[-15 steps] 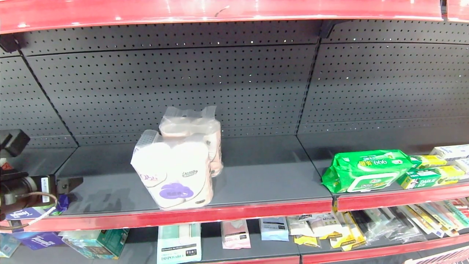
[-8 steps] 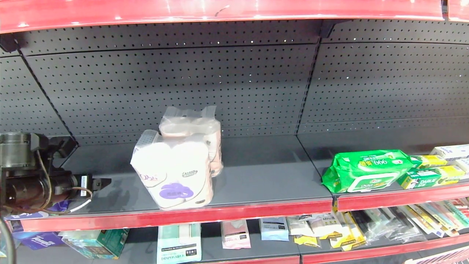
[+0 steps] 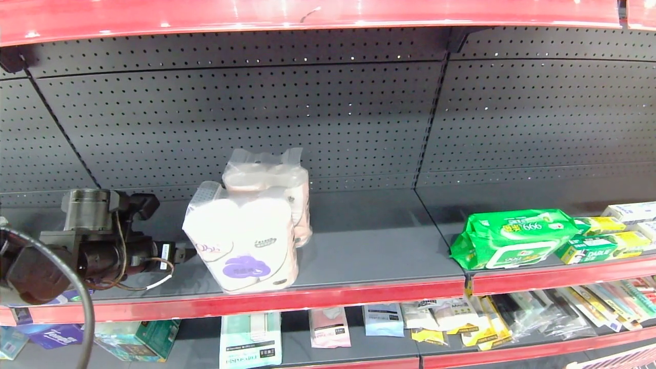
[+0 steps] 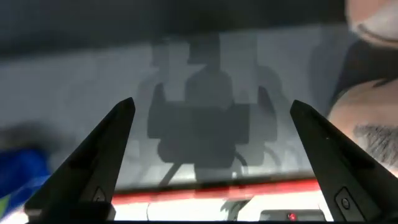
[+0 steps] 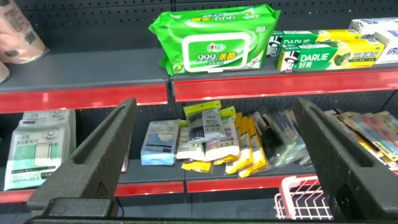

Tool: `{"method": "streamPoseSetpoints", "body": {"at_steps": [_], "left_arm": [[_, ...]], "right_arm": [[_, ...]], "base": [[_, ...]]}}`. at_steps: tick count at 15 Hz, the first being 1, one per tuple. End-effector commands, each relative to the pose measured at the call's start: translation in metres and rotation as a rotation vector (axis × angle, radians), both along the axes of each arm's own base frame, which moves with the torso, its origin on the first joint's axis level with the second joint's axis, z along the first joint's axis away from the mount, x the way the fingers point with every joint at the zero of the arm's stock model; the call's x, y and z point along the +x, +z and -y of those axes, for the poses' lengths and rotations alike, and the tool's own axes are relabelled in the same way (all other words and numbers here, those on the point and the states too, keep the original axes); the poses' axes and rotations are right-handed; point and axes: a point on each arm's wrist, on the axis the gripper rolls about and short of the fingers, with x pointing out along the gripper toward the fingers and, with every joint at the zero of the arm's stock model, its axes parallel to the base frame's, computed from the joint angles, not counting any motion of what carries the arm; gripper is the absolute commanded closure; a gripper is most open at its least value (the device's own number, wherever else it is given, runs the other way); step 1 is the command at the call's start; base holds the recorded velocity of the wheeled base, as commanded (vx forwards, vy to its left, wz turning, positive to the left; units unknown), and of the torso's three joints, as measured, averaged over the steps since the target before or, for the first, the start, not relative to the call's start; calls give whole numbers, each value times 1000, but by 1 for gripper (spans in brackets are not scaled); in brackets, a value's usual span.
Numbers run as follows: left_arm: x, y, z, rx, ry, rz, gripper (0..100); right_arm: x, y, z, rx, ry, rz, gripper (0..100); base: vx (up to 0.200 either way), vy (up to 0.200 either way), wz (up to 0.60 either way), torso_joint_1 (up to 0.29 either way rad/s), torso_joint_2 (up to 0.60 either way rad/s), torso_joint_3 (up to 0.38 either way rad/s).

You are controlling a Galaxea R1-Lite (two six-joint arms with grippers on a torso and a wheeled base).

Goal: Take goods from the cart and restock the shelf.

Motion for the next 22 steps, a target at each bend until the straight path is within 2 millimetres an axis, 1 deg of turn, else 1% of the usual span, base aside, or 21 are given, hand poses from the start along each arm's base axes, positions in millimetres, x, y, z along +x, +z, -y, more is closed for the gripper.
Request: {"method": "streamPoseSetpoints", "body": {"at_steps": [1, 5, 12, 22], "left_arm": [[6, -8, 7, -1, -25, -25, 0], [10, -13, 16, -1, -53, -22, 0], [19, -14, 30, -1, -98, -10, 0], [21, -16, 37, 0, -120, -17, 0]], "right_arm": [[0, 0, 0, 0, 1, -2, 0], [0, 0, 0, 0, 1, -2, 0], [0, 0, 0, 0, 1, -2, 0], [0, 0, 0, 0, 1, -2, 0]], "base": [[0, 0, 0, 0, 0, 0], [0, 0, 0, 0, 0, 0], [0, 0, 0, 0, 0, 0], [0, 0, 0, 0, 0, 0]]}}
